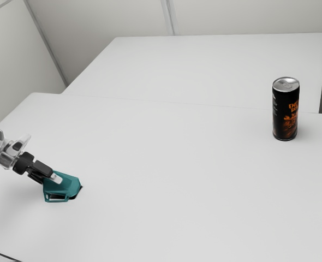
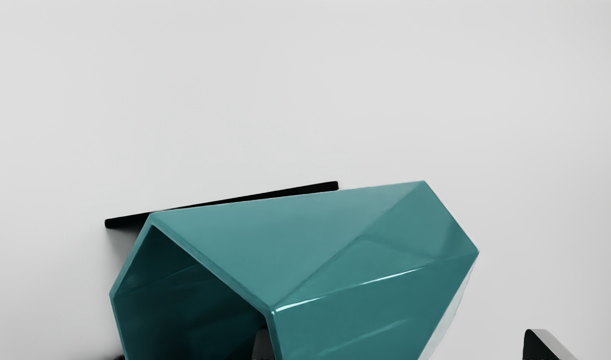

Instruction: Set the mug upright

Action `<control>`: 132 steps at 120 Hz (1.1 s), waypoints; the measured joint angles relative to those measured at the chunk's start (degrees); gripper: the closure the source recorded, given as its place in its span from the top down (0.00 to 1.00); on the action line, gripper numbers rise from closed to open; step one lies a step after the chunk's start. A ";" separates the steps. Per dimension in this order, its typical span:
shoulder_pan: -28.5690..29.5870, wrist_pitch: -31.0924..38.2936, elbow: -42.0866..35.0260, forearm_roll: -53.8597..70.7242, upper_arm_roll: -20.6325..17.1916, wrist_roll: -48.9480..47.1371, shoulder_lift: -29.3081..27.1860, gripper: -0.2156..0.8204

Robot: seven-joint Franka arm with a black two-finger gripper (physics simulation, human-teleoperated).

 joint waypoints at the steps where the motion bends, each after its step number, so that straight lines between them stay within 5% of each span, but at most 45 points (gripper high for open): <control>1: -0.01 0.00 0.00 -0.03 0.00 0.03 0.00 0.69; 49: -0.65 0.15 0.25 -1.39 0.00 0.88 -0.08 0.38; 132: -5.03 -0.07 2.47 -4.29 -0.50 1.19 -0.93 0.08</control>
